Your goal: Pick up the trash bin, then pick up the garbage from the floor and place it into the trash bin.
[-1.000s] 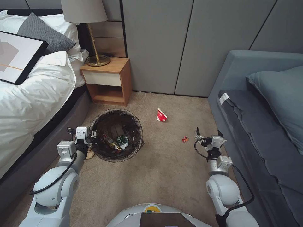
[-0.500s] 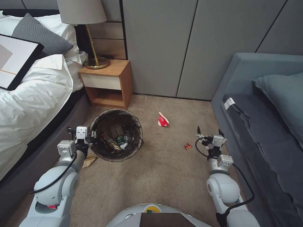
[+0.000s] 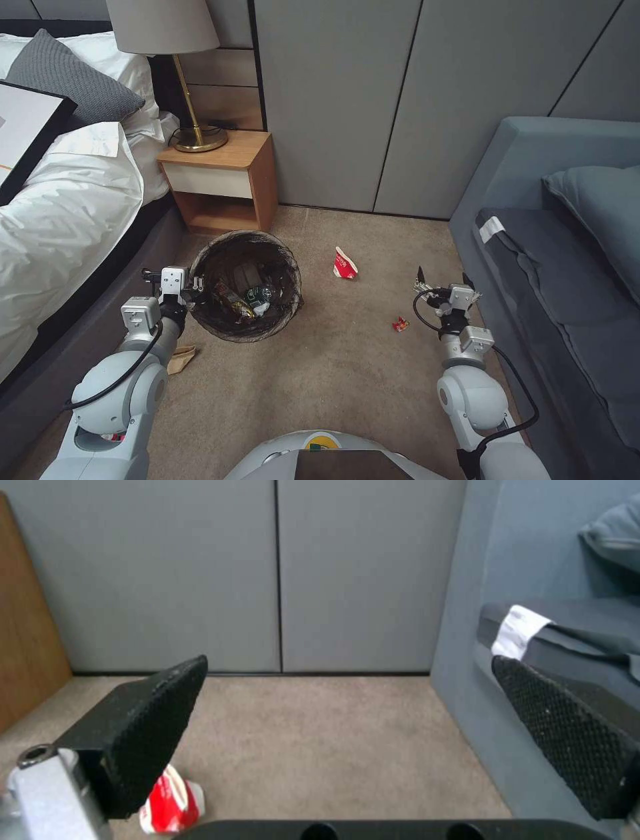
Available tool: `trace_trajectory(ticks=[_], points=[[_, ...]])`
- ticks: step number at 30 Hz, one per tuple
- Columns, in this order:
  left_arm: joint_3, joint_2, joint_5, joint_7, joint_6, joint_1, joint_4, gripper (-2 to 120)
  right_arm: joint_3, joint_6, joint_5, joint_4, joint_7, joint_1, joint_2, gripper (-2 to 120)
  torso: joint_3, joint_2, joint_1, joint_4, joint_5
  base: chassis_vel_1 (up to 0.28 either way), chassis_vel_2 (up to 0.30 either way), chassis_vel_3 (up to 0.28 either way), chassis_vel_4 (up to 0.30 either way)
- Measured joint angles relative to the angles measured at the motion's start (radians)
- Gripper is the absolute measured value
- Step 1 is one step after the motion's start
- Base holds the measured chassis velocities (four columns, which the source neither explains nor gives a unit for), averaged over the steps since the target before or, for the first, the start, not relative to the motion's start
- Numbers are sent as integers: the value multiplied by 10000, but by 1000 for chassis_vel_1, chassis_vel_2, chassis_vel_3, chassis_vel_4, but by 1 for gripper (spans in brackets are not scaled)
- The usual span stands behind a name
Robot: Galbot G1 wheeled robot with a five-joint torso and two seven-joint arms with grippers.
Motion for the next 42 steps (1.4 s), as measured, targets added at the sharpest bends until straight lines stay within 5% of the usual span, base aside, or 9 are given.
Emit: trace_trajectory(ticks=[42], points=[[-16, -15, -21, -22, -100, 61, 95, 0, -224, -454, -28, -70, 311, 5, -148, 100, 0, 0, 0, 1, 0, -71, 67, 67, -68]])
